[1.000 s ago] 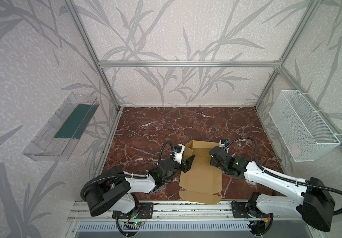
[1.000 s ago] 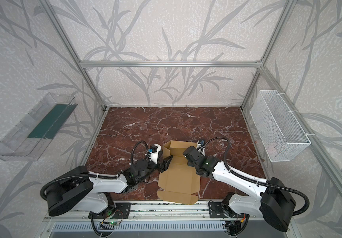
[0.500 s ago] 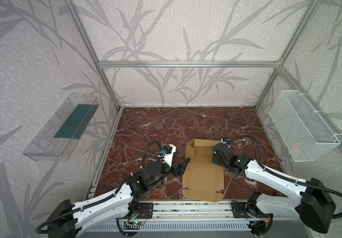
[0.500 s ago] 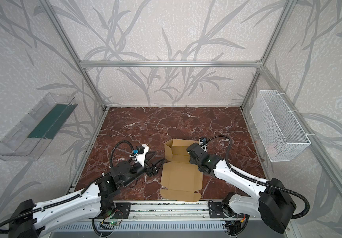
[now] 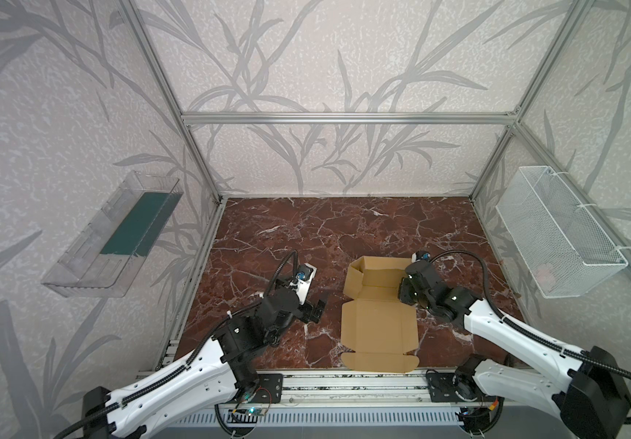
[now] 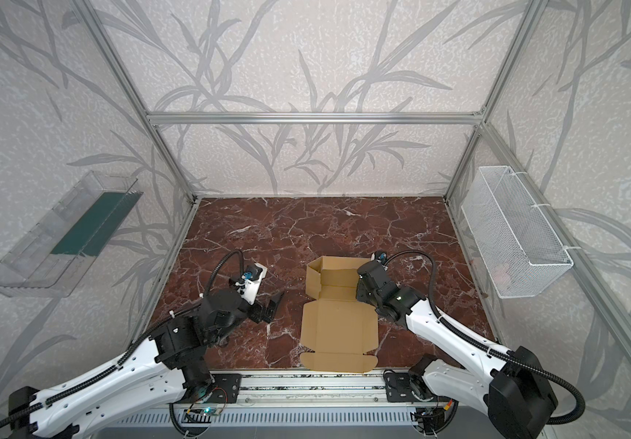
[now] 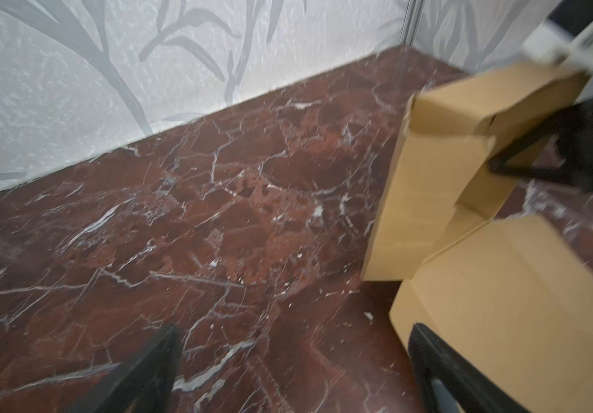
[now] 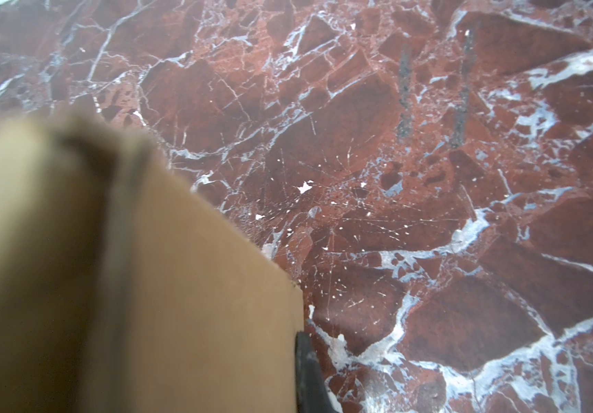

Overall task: Assemble paper box
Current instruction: Press the paper box at the center of the table.

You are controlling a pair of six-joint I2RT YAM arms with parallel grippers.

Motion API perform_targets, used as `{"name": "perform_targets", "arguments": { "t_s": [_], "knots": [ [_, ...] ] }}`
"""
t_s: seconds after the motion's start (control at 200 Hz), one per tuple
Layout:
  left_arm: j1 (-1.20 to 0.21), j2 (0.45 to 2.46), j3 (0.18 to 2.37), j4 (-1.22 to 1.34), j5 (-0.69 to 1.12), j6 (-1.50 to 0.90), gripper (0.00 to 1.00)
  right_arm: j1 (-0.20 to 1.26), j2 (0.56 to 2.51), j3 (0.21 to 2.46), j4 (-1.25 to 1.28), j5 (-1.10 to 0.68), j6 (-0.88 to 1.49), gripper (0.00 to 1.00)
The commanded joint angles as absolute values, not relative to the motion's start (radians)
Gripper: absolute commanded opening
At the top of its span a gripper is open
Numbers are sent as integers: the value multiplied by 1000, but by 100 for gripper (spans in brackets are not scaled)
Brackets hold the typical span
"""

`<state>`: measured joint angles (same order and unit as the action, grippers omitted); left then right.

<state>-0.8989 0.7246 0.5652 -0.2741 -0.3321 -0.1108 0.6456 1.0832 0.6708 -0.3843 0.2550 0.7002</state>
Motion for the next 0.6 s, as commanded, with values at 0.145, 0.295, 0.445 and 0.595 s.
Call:
{"name": "perform_targets", "arguments": {
  "t_s": [0.145,0.295,0.445,0.595],
  "knots": [
    [-791,802,531,-40,-135,-36,100,639,1051,661,-380,189,645,0],
    [-772,847,511,44,67,-54,100,639,1041,648,-374,177,646,0],
    [-772,855,453,138,215,-43,100,639,1029,650,-377,181,645,0],
    [-771,868,448,160,189,-19,100,639,1022,648,-372,170,644,0]
  ]
}}
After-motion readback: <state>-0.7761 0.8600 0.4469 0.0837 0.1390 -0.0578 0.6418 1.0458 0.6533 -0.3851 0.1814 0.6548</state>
